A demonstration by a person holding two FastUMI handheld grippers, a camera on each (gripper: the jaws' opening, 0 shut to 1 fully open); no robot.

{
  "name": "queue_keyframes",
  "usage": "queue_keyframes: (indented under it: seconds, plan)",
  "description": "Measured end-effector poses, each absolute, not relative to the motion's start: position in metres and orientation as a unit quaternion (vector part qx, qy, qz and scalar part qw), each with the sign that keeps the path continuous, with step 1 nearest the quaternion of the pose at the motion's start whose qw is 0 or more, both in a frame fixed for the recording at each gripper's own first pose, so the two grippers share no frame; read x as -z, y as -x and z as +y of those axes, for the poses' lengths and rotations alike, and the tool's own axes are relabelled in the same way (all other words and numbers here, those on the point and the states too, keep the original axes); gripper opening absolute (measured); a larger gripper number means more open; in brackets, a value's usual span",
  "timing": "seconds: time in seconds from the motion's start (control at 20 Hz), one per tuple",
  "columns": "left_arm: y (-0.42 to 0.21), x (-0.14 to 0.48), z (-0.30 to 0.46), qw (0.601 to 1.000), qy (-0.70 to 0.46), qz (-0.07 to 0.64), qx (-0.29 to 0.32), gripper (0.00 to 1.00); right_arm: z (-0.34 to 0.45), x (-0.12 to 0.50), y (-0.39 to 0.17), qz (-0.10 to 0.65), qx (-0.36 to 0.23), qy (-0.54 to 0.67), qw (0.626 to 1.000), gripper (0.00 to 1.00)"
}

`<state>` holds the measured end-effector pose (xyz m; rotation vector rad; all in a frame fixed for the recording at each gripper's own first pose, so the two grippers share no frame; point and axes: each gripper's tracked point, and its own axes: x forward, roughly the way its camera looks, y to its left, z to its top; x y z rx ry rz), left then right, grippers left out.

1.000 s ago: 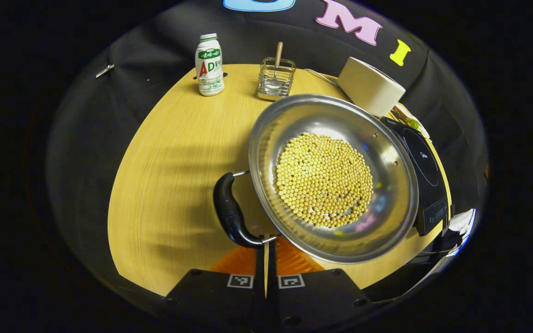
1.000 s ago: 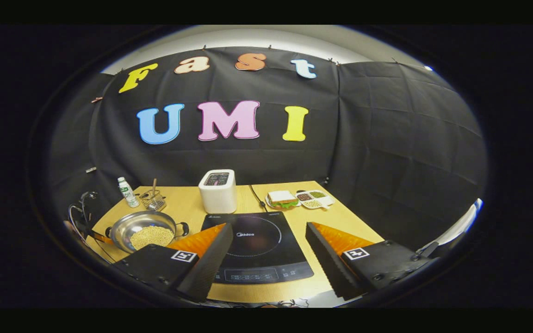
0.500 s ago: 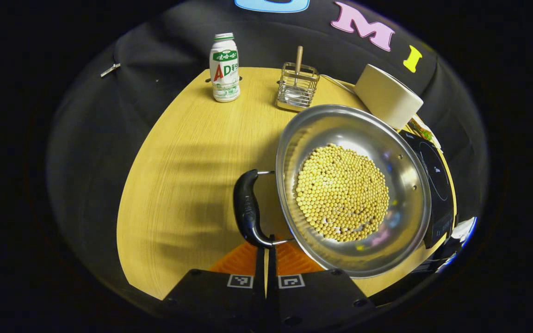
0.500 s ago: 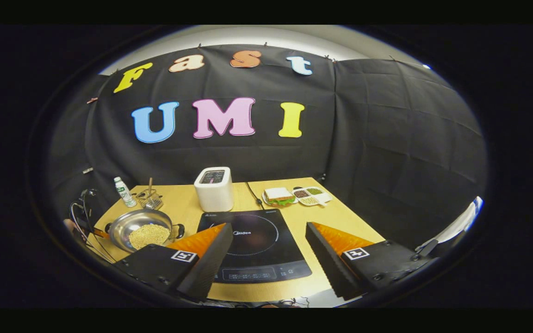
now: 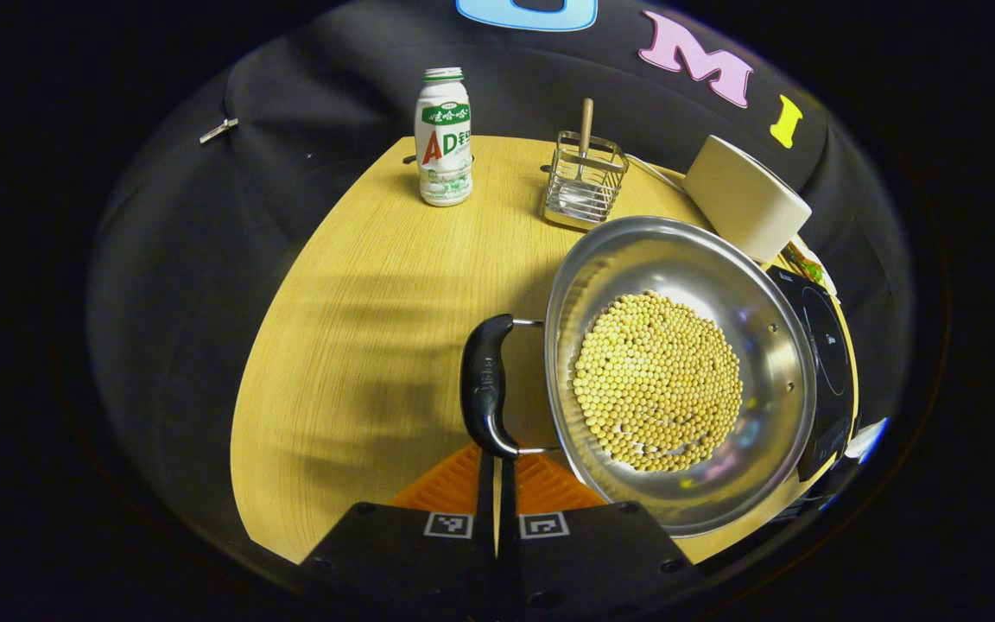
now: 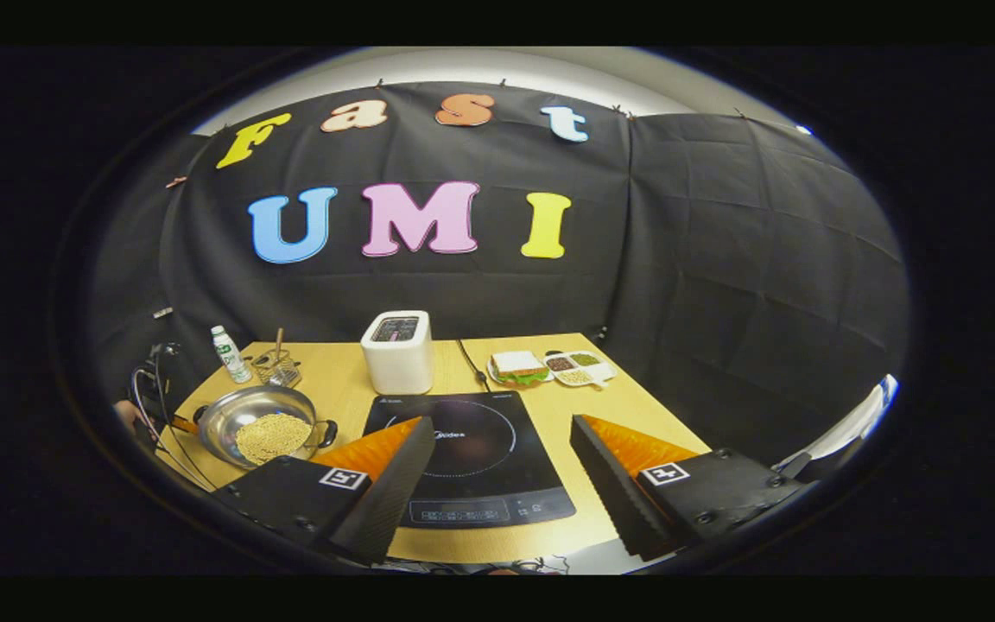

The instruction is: First push the handle of the pot to place it horizontally, then grasp the pot with both hands and set it on the induction cooktop.

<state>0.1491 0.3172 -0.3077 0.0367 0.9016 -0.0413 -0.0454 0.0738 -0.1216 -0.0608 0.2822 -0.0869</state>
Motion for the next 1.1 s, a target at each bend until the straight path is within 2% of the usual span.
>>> queue_keyframes:
  seconds: [0.2,0.3,0.35,0.4,0.55,0.6,0.95,1.1]
  plan:
    - [-0.139,0.283,0.339,0.913,-0.04,0.405,-0.015,0.05,0.087,0.124,0.033,0.138,0.03,0.026,0.99,0.99]
    - [-0.134,0.269,0.345,0.92,-0.035,0.389,-0.028,0.11,0.097,0.132,0.024,0.145,0.02,0.028,0.989,0.99]
    - [-0.133,0.261,0.346,0.924,-0.027,0.379,-0.032,0.22,0.105,0.136,0.018,0.149,0.013,0.025,0.988,0.99]
    - [-0.132,0.252,0.346,0.929,-0.022,0.369,-0.03,0.29,0.112,0.139,0.014,0.155,0.005,0.02,0.988,0.99]
    - [-0.134,0.231,0.348,0.939,-0.028,0.342,-0.031,0.98,0.137,0.144,-0.005,0.159,-0.021,0.004,0.987,0.99]
    - [-0.134,0.225,0.347,0.941,-0.028,0.336,-0.03,0.94,0.145,0.149,-0.013,0.164,-0.03,0.006,0.986,0.99]
    - [-0.155,0.204,0.326,0.956,-0.018,0.294,0.004,0.96,0.226,0.197,-0.051,0.236,-0.098,-0.013,0.967,0.99]
    - [-0.162,0.208,0.322,0.955,-0.017,0.295,0.011,0.96,0.268,0.227,-0.058,0.29,-0.127,-0.015,0.948,0.99]
